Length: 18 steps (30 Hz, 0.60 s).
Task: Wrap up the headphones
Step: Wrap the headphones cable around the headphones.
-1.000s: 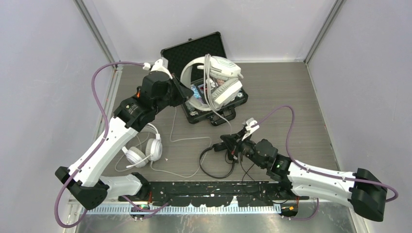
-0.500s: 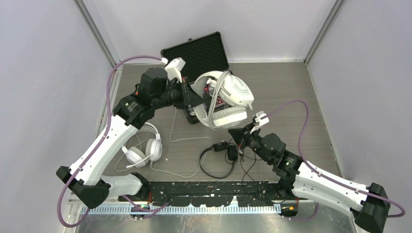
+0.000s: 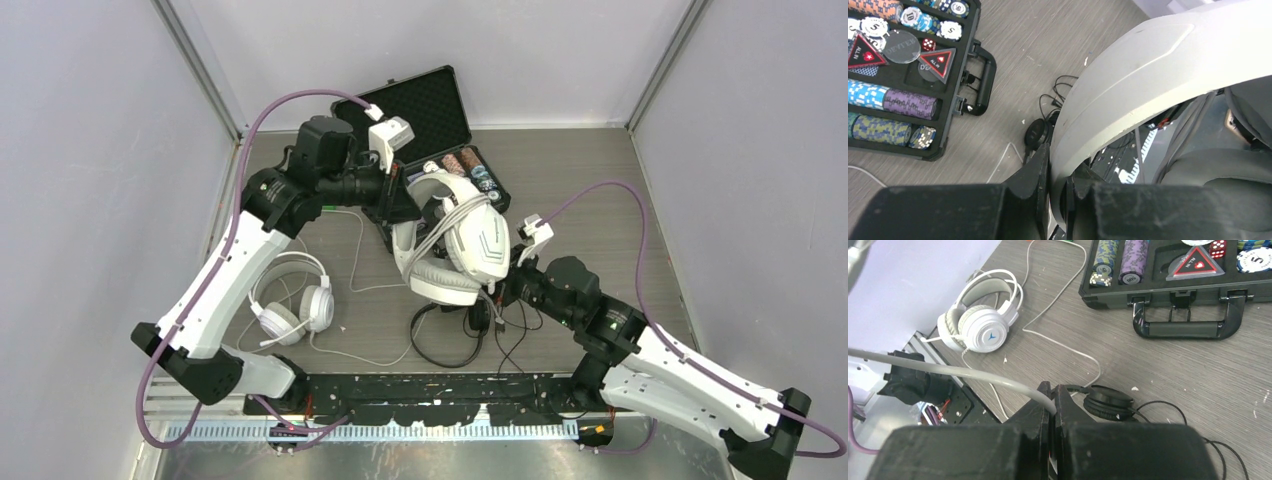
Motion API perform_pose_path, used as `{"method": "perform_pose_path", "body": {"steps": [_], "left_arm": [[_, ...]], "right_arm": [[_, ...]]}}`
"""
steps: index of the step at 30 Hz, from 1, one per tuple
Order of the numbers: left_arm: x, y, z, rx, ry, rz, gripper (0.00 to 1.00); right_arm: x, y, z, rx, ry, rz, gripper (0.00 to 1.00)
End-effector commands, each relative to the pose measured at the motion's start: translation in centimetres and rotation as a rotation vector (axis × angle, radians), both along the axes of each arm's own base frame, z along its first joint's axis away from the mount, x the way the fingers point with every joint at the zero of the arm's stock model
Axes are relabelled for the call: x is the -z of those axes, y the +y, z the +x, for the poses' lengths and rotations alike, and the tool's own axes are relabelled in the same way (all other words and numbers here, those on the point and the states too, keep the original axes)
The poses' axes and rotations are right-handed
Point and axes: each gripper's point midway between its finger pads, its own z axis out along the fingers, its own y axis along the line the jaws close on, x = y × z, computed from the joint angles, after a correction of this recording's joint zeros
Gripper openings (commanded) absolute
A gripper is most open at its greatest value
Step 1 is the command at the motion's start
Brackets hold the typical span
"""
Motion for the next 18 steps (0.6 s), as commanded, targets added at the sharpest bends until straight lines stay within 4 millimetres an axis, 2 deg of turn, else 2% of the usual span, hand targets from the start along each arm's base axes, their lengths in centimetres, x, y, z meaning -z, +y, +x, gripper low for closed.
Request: {"method": "perform_pose_path", "body": {"steps": [1,4,7,13,18], "left_arm": [[-1.5,-0.1,-1.5,0.119,-0.053,-0.018,0.0],[-1.2,-0.5,-2.4,0.209,-0.085,-0.028,0.0],[-0.5,-0.2,-2.3,0.269,-0.207,-0.002,0.0],[1.2,0.6,-2.2,0.423,-0.543,0.066,0.0],[3.1,1.9,-0.7,0.447,-0.749,0.2,0.0]], "right_arm": [[-2.1,-2.2,-0.1,0.039,-0.064,-0.035,0.0],[-4.0,-3.4,0.1,0.083,-0.123,-0.011,0.0],[-5.3,-3.3,-0.6,0.057,-0.111,-0.012,0.0],[-4.6,-1.6,-2.8,-0.072,0.05,-0.035,0.0],[-4.0,-0.3,-5.5,-0.194,0.192,-0.019,0.0]]}}
